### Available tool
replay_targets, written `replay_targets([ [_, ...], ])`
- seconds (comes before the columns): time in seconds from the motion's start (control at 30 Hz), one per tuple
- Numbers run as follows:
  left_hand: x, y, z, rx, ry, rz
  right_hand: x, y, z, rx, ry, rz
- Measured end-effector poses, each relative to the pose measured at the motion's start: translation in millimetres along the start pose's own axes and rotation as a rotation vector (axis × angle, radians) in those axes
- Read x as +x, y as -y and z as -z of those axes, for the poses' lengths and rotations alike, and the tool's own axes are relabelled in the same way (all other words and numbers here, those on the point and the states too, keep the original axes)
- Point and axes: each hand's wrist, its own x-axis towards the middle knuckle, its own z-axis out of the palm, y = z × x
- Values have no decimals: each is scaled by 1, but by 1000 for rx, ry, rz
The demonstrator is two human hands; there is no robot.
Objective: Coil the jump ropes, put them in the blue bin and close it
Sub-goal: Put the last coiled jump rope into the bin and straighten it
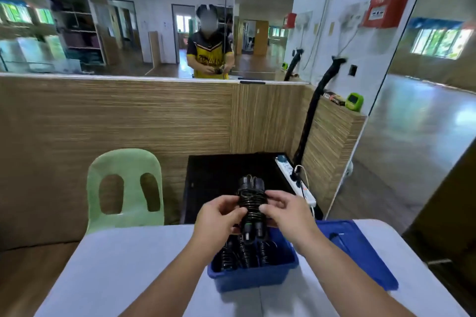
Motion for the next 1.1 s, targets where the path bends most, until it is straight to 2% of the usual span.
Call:
replay_targets([
  [0.5,54,106,-36,137,-50,261,65,-112,-4,-230,102,-278],
  [0.6,63,124,-42,191,-39,322,78,-135,-6,-357,110,-284],
  [0.93,83,158,-51,358,-62,445,104,-182,-11,-534,278,-386],
  [1.1,86,161,-52,393,-64,466,96,-156,-14,-607,301,-397],
])
